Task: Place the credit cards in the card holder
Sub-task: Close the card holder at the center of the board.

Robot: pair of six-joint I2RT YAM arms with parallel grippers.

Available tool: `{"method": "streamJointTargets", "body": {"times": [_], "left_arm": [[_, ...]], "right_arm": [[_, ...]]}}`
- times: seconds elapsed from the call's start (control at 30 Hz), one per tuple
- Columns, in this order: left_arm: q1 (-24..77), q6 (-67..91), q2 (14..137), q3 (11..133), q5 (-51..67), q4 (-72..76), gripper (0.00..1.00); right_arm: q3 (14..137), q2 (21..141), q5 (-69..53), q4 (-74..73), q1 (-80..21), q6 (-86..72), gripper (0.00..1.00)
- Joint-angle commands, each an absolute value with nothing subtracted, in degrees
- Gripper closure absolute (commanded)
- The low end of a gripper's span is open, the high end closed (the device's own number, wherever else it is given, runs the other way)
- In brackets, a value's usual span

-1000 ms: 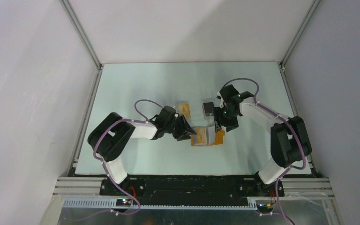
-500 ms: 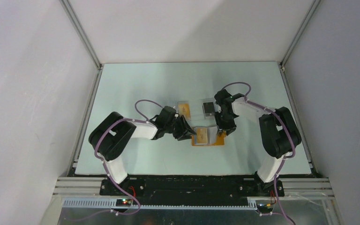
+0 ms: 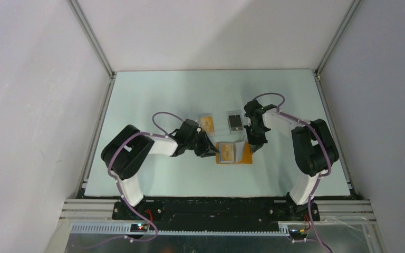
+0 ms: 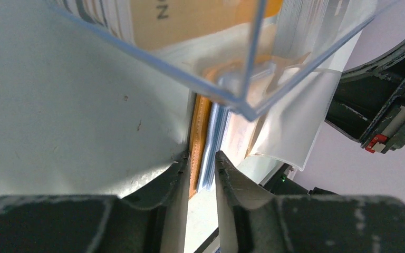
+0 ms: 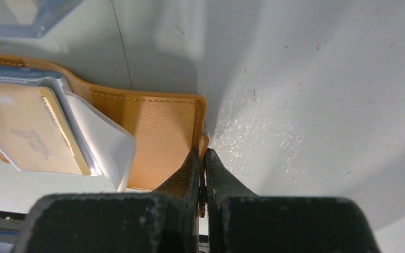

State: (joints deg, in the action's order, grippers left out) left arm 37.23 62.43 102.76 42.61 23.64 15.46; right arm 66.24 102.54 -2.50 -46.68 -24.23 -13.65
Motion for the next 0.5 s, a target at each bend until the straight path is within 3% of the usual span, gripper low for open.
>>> {"method": "streamJointTargets", "body": {"times": [0.0,0.47], "left_arm": [[37.24,60.01,101.31,45.09,22.86,15.07,0.73],[37.52,57.54,95.63,44.12,23.19,13.96,0.73]], "right_arm": [[67.42,102.17,-8.08,-43.85,-23.71,-13.4,1.0],[67.41,96.3,-23.66,-40.88,-23.31,-14.12,1.0]]}}
